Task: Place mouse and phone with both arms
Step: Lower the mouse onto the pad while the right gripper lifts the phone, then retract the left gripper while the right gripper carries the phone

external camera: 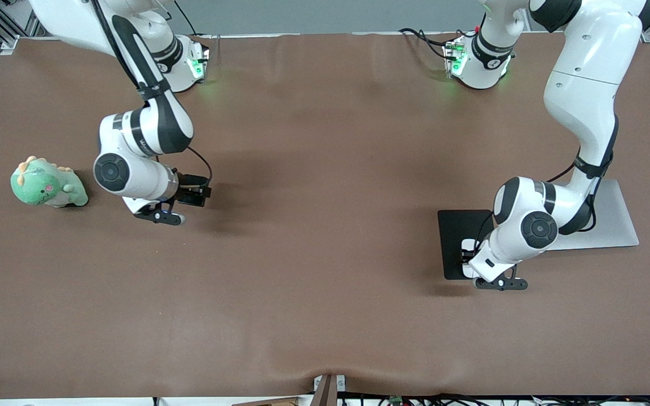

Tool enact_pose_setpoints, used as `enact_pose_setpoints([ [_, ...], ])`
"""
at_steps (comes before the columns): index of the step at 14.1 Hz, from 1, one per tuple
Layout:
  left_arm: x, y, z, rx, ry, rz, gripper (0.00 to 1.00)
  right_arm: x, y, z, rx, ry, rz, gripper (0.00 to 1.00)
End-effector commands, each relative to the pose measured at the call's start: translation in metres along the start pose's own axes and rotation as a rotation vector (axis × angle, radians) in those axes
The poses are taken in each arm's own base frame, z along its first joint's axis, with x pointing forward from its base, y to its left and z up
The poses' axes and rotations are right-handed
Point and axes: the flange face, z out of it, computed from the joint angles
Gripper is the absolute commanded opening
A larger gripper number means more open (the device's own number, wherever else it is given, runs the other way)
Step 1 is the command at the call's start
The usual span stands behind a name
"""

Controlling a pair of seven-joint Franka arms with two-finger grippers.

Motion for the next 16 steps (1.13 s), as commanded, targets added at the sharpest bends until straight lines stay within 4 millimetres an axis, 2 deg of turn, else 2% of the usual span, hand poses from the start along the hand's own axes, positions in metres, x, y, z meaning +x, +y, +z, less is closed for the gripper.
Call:
enact_pose_setpoints([
  [1, -0.005, -0.004, -0.046, 0.047, -0.033, -0.003, 1.00, -0.009, 0.034, -0.009, -0.018, 0.018, 0.012, 0.00],
  [4, -0.012, -0.004, -0.111, 0.076, -0.050, -0.011, 1.00, -0.007, 0.056, -0.001, -0.032, 0.005, 0.034, 0.00],
  [7, -0.022, -0.010, -0.177, 0.097, -0.036, -0.017, 1.00, 0.001, 0.091, 0.001, -0.047, 0.000, 0.012, 0.00],
  [9, -0.034, -0.012, -0.201, 0.121, -0.076, -0.006, 1.00, 0.011, 0.126, 0.004, -0.029, -0.006, -0.041, 0.00],
  [11, -0.039, -0.015, -0.232, 0.128, -0.064, 0.011, 1.00, 0.015, 0.144, 0.005, -0.018, 0.002, -0.080, 0.00],
  [13, -0.039, -0.017, -0.271, 0.111, -0.052, 0.006, 1.00, 0.019, 0.157, 0.009, -0.028, 0.024, -0.100, 0.00],
  [16, -0.045, -0.018, -0.333, 0.113, -0.082, -0.014, 1.00, 0.039, 0.201, 0.029, -0.059, 0.090, -0.159, 0.00],
])
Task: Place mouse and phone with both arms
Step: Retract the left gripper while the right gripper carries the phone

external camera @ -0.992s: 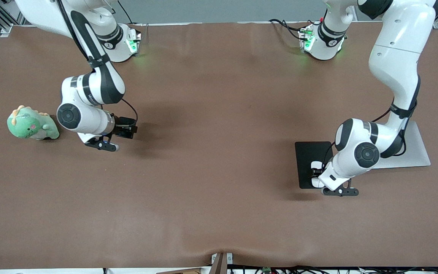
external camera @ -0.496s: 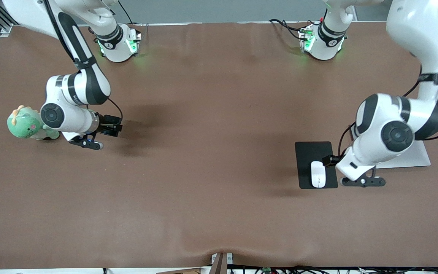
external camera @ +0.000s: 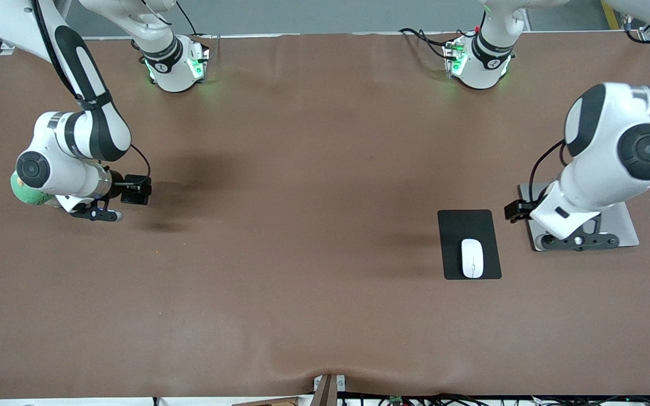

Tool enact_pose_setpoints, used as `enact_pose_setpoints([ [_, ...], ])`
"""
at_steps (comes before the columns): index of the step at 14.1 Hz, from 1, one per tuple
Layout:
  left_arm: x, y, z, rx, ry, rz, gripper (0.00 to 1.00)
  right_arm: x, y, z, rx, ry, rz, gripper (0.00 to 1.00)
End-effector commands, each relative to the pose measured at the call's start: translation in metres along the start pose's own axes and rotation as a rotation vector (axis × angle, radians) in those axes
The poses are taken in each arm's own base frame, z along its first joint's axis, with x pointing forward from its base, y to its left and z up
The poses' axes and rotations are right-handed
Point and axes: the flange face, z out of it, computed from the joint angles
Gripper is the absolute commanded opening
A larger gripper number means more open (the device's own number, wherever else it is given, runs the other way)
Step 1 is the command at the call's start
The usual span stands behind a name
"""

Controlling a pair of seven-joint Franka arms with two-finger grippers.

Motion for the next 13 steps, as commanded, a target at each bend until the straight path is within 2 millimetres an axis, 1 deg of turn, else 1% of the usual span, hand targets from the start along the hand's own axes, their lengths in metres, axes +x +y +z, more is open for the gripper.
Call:
enact_pose_setpoints([
  [1, -0.019, -0.010, -0.064, -0.019, -0.001, 0.005, 1.00, 0.006, 0.034, 0.020, -0.014, 0.039, -0.064, 0.00],
  [2, -0.038, -0.017, -0.092, -0.050, 0.026, -0.001, 1.00, 0.007, 0.042, 0.025, -0.013, 0.037, -0.066, 0.00],
  [3, -0.049, -0.028, -0.106, -0.074, 0.036, -0.007, 1.00, 0.008, 0.051, 0.028, -0.011, 0.044, -0.056, 0.00],
  [4, -0.059, -0.043, -0.115, -0.084, 0.029, -0.013, 1.00, 0.007, 0.058, 0.033, -0.008, 0.041, -0.043, 0.00],
  [5, -0.067, -0.049, -0.123, -0.103, 0.024, 0.003, 1.00, 0.007, 0.060, 0.038, -0.006, 0.036, -0.040, 0.00],
  [7, -0.085, -0.069, -0.143, -0.133, 0.035, 0.035, 1.00, 0.009, 0.062, 0.049, -0.006, 0.044, -0.036, 0.00],
  [8, -0.093, -0.074, -0.149, -0.139, 0.034, 0.058, 1.00, 0.009, 0.066, 0.054, -0.004, 0.042, -0.028, 0.00],
  [9, -0.095, -0.083, -0.149, -0.139, 0.030, 0.068, 1.00, 0.008, 0.065, 0.062, -0.003, 0.028, -0.030, 0.00],
  [11, -0.093, -0.086, -0.144, -0.138, 0.022, 0.065, 1.00, 0.006, 0.064, 0.065, -0.001, 0.018, -0.029, 0.00],
  [12, -0.094, -0.085, -0.142, -0.132, 0.019, 0.066, 1.00, 0.006, 0.063, 0.065, 0.000, 0.019, -0.029, 0.05],
  [13, -0.095, -0.085, -0.142, -0.127, 0.018, 0.067, 1.00, 0.006, 0.062, 0.067, 0.000, 0.015, -0.031, 0.24],
])
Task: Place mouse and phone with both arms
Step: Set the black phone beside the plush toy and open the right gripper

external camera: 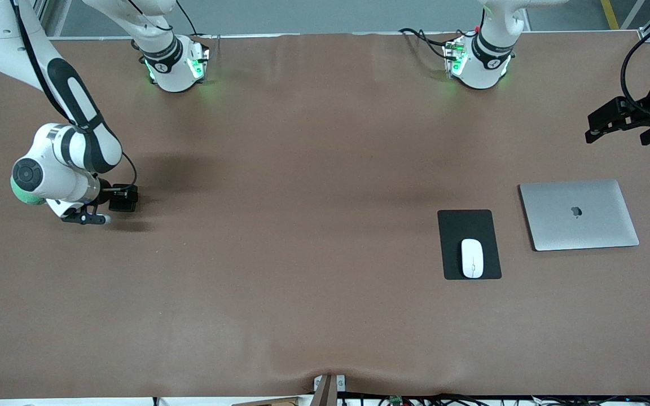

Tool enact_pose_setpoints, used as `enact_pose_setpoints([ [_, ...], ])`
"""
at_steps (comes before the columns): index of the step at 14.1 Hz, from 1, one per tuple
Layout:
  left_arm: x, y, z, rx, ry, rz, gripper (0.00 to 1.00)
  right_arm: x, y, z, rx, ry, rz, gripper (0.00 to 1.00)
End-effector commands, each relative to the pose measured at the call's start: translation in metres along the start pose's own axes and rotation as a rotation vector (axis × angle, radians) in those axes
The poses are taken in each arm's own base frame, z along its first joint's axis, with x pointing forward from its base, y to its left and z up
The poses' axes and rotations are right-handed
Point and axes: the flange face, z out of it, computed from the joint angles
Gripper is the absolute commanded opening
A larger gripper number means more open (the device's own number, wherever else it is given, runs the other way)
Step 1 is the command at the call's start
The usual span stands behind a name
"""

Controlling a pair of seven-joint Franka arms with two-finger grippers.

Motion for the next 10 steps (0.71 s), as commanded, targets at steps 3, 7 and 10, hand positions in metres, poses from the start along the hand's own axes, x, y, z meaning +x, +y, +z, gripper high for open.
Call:
enact_pose_setpoints([
  [3, -0.013, 0.004, -0.001, -0.006, -0.004, 0.017, 1.00, 0.001, 0.000, -0.003, -0.004, 0.002, -0.012, 1.00],
  [7, -0.018, 0.014, 0.000, -0.013, -0.007, 0.020, 1.00, 0.022, -0.005, -0.031, -0.007, 0.025, -0.026, 1.00],
  [10, -0.006, 0.013, 0.014, 0.021, -0.031, 0.021, 1.00, 0.048, -0.019, -0.085, -0.001, -0.027, -0.051, 1.00],
])
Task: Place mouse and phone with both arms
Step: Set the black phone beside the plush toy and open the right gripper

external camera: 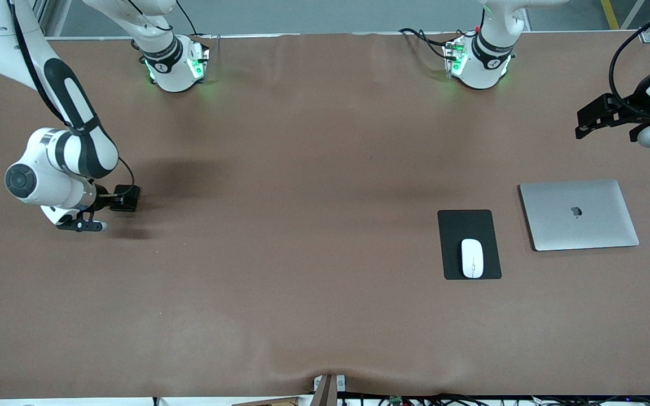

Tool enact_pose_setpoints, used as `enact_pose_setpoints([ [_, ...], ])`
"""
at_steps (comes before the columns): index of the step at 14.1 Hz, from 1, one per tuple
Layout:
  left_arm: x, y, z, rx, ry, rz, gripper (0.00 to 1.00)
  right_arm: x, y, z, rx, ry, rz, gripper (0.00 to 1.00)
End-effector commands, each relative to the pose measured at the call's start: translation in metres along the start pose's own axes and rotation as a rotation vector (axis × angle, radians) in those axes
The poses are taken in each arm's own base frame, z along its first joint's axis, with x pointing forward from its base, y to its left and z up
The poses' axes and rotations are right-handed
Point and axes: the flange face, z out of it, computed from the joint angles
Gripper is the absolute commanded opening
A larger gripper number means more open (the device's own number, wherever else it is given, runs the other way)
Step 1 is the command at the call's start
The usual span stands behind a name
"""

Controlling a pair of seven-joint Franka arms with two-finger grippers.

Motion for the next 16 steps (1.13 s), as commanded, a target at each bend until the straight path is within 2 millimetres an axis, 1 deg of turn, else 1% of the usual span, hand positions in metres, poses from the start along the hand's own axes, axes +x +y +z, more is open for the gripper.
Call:
enact_pose_setpoints([
  [1, 0.002, -0.005, 0.009, 0.014, -0.015, -0.011, 1.00, 0.023, -0.008, -0.058, -0.002, -0.025, -0.026, 1.00],
  [3, 0.002, -0.009, 0.007, 0.016, -0.011, -0.019, 1.00, 0.032, -0.013, -0.099, 0.000, -0.043, -0.035, 1.00],
  [5, 0.002, -0.010, 0.007, 0.016, -0.011, -0.020, 1.00, 0.037, -0.034, -0.144, 0.007, -0.080, -0.076, 1.00],
  [6, 0.002, -0.009, 0.007, 0.016, -0.014, -0.019, 1.00, 0.037, -0.041, -0.165, 0.010, -0.094, -0.088, 1.00],
  [7, 0.000, -0.009, 0.006, 0.016, -0.014, -0.019, 1.00, 0.037, -0.046, -0.190, 0.011, -0.099, -0.096, 1.00],
  [8, 0.000, -0.008, 0.006, 0.016, -0.014, -0.016, 1.00, 0.037, -0.052, -0.210, 0.010, -0.101, -0.116, 1.00],
  [10, 0.001, -0.010, 0.007, 0.016, -0.015, -0.020, 1.00, 0.035, -0.073, -0.251, 0.028, -0.059, -0.184, 1.00],
  [12, -0.001, -0.015, 0.001, 0.015, -0.003, -0.028, 1.00, 0.035, -0.085, -0.280, 0.065, -0.005, -0.204, 1.00],
  [14, -0.003, -0.016, -0.003, 0.017, 0.000, -0.029, 1.00, 0.027, -0.094, -0.316, 0.123, 0.011, -0.220, 1.00],
  [15, -0.003, -0.016, -0.004, 0.017, 0.001, -0.029, 1.00, 0.022, -0.102, -0.338, 0.121, 0.026, -0.236, 1.00],
  [16, -0.003, -0.017, -0.004, 0.016, 0.001, -0.030, 1.00, 0.016, -0.109, -0.355, 0.113, 0.040, -0.250, 1.00],
])
